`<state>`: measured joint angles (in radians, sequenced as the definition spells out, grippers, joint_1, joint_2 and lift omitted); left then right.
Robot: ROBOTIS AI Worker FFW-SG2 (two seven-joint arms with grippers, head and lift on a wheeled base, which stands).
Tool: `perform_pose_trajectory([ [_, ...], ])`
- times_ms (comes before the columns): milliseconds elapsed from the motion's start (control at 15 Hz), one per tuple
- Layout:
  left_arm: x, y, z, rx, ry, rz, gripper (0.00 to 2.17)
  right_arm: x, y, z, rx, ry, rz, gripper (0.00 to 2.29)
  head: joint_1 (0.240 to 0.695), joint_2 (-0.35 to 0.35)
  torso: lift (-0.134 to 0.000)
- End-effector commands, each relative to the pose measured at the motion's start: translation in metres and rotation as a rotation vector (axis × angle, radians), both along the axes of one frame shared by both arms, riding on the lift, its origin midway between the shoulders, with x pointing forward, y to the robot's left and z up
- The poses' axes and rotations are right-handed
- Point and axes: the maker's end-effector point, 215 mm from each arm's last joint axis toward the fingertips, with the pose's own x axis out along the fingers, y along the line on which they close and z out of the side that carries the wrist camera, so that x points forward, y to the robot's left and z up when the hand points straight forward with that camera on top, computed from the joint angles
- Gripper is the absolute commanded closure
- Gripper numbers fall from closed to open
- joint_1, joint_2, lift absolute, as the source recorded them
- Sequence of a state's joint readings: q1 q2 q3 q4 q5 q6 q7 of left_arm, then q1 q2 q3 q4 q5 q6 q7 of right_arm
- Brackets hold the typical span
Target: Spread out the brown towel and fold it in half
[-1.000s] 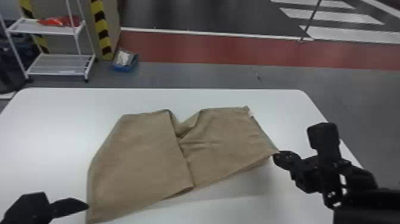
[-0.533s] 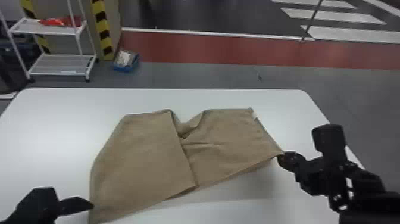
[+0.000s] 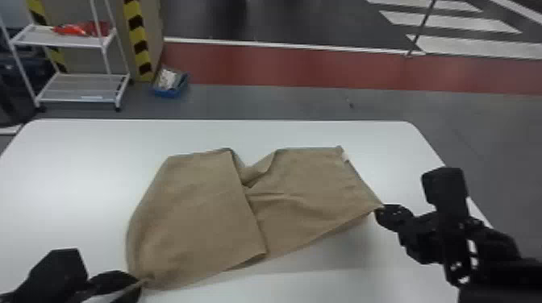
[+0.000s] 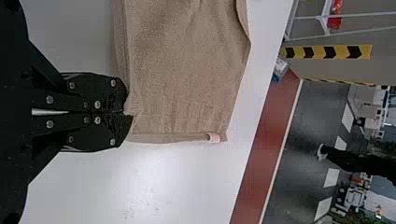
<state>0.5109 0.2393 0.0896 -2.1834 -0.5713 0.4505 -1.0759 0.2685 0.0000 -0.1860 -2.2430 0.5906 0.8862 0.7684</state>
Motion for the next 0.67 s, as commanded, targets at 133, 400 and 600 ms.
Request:
perform_pose_trajectory([
  [133,0.002,0.000,-0.007,0.015,-0.001,0.016,1.65,-0.001,0.001,-0.002,0.005,0.005,0.002,1.18,0.695,-0.134,-0.128],
  [400,0.018,0.013,0.035,-0.007,-0.074,0.057,1.67,-0.003,0.001,0.001,0.021,0.009,-0.009,1.18,0.695,-0.127,-0.128],
  [600,0.032,0.019,0.073,-0.049,-0.128,0.093,1.67,-0.003,0.006,0.007,0.045,0.026,-0.034,1.19,0.695,-0.113,-0.128],
])
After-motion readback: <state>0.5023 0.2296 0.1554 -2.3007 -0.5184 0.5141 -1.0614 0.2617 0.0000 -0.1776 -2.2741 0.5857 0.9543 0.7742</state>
